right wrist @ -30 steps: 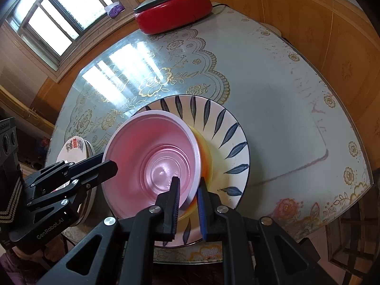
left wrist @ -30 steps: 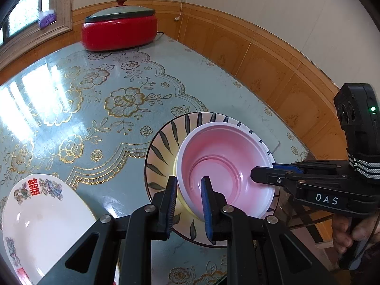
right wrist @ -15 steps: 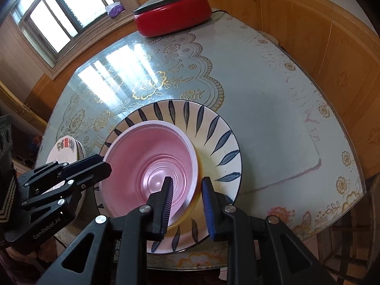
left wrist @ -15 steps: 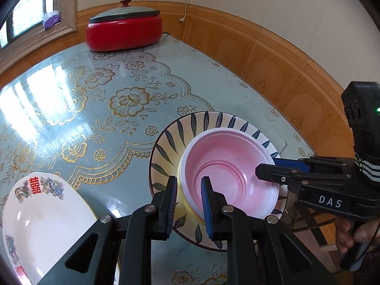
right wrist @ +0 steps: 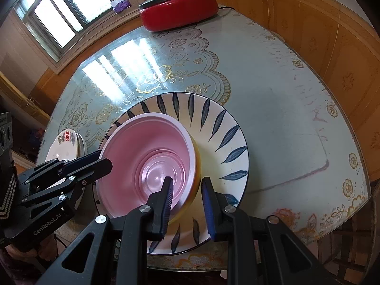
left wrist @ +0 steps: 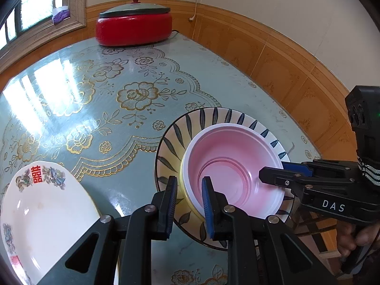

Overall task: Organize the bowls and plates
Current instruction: 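Lower the red bowl into the yellow bowl with both grippers, then grip the blue-striped bowl rim with both grippers and tilt it up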

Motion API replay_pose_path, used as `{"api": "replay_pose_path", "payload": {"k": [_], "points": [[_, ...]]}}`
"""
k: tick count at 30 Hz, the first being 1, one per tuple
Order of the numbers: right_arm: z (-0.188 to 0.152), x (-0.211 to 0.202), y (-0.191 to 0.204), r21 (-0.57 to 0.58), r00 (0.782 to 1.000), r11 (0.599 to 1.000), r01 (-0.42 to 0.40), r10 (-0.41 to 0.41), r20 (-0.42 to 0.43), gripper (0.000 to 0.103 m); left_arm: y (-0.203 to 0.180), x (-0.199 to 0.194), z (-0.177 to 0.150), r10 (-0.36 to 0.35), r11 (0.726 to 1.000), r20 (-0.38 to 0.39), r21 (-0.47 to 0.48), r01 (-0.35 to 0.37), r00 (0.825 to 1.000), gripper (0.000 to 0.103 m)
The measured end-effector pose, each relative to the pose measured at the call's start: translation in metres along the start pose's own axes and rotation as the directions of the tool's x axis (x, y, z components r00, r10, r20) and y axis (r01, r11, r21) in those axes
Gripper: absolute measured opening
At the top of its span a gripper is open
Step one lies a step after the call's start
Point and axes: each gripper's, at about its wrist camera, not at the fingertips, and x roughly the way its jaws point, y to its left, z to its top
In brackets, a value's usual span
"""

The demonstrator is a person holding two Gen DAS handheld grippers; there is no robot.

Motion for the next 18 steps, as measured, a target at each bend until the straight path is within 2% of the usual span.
{"api": "replay_pose_path", "payload": {"k": [15,18], "points": [[-0.0018,-0.0061,0.001,-0.056,1.0,0.998,0.011,-0.009,0.026,0.027,0.003,-0.001,-0.0079,0.022,0.997,0.019,-0.078,-0.02,1.0,0.022],[-0.0023,-0.0071,0.001,-0.077,0.999,0.997,0.02,-0.018,0.036,0.031,0.0057,-0.0029,-0.0086,0.018,0.995,0.031,-0.101,-0.015,0.999,0.022]]}}
